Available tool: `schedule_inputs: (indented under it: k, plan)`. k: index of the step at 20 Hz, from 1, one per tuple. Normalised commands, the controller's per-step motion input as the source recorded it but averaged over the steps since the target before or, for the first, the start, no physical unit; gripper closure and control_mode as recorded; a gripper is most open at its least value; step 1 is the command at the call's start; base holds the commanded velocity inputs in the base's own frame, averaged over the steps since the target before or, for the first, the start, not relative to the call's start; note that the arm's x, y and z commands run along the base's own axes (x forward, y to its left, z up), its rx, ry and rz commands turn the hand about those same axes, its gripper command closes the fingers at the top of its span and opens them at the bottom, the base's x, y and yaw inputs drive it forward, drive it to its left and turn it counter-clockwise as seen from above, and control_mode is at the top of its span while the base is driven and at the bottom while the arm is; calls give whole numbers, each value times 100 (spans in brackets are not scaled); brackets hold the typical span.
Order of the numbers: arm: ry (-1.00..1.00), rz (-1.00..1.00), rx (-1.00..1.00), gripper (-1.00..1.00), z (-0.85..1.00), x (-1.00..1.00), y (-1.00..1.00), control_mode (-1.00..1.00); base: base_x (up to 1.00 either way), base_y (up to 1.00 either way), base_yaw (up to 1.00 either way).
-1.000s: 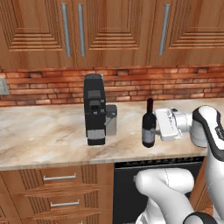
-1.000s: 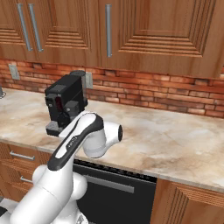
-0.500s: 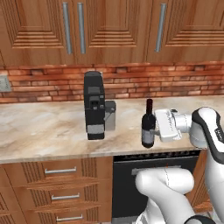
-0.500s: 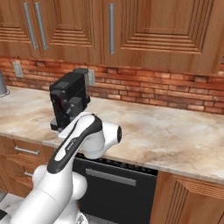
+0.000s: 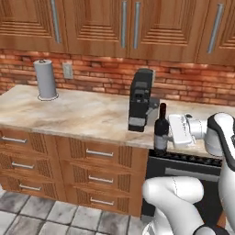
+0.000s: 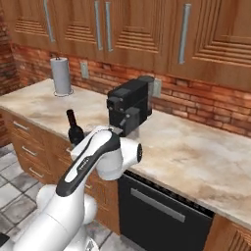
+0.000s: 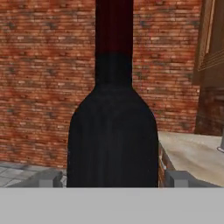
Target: There is a wine glass and glass cup on the dining counter. Place the wine bottle next to the wine glass and the juice bottle next to the glass cup.
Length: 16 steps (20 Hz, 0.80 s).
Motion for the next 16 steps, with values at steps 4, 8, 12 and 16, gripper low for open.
schedule_inputs:
  k: [4, 8, 12, 16]
  plan:
    - [0, 0, 0, 100, 0, 0, 0, 100, -11, 27, 87]
    - [0, 0, 0, 100, 0, 0, 0, 100, -7, 26, 85]
    - [0, 0, 0, 100, 0, 0, 0, 100, 0, 27, 79]
    - [0, 0, 0, 100, 0, 0, 0, 100, 19, 22, 62]
